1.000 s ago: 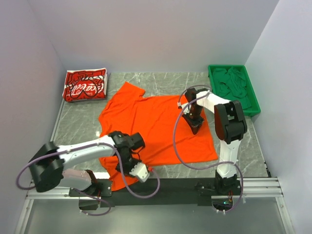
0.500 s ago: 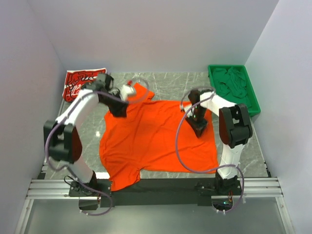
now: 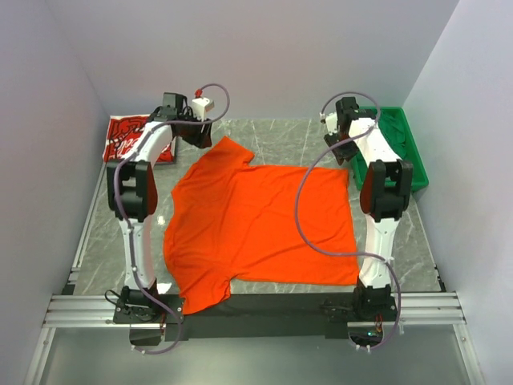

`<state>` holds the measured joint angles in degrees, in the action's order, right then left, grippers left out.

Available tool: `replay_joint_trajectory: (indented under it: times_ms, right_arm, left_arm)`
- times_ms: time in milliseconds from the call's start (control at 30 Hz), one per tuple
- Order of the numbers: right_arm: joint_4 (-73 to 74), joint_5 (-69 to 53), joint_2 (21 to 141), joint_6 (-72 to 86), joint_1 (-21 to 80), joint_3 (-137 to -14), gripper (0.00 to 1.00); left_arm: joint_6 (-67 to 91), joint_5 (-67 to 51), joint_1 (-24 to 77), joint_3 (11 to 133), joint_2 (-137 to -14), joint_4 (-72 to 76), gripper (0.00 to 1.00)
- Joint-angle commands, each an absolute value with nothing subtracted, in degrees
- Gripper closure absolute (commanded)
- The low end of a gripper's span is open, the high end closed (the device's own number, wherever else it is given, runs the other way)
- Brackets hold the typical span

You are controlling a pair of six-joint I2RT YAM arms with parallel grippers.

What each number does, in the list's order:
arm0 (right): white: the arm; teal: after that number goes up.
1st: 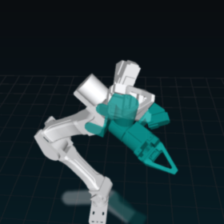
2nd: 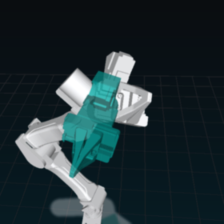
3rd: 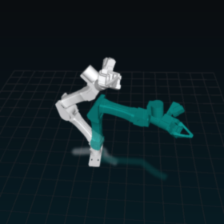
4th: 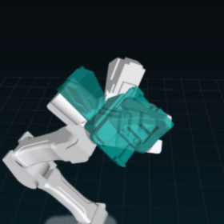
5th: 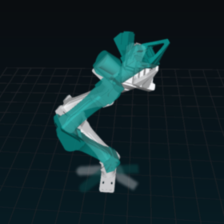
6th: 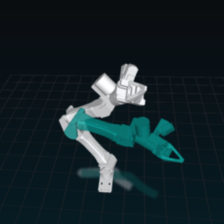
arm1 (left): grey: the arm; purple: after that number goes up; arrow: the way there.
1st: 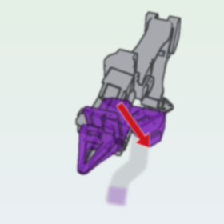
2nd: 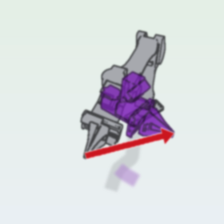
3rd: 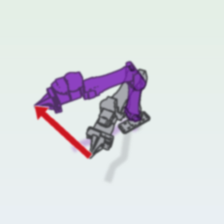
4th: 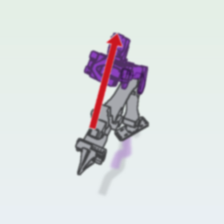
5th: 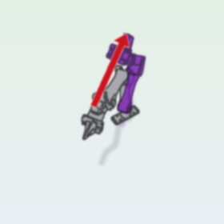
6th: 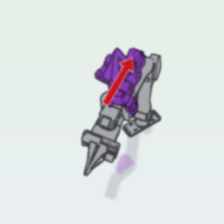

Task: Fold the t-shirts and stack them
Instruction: Flatten the tshirt out

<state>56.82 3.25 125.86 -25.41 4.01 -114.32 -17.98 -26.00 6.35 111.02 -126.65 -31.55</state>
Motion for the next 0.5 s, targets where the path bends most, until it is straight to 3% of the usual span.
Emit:
replay_joint_trajectory:
  times_ms: [0, 467]
  right_arm:
    - [54.49, 7.12, 128.75, -28.29, 3.69, -118.21, 0.59]
    - [57.65, 7.91, 134.03, -30.85, 3.25, -115.58, 0.60]
  left_arm:
    - [-11.69, -23.91, 6.59, 117.85, -130.77, -26.81, 0.40]
    - [-5.63, -19.61, 8.26, 124.71, -141.41, -17.15, 0.26]
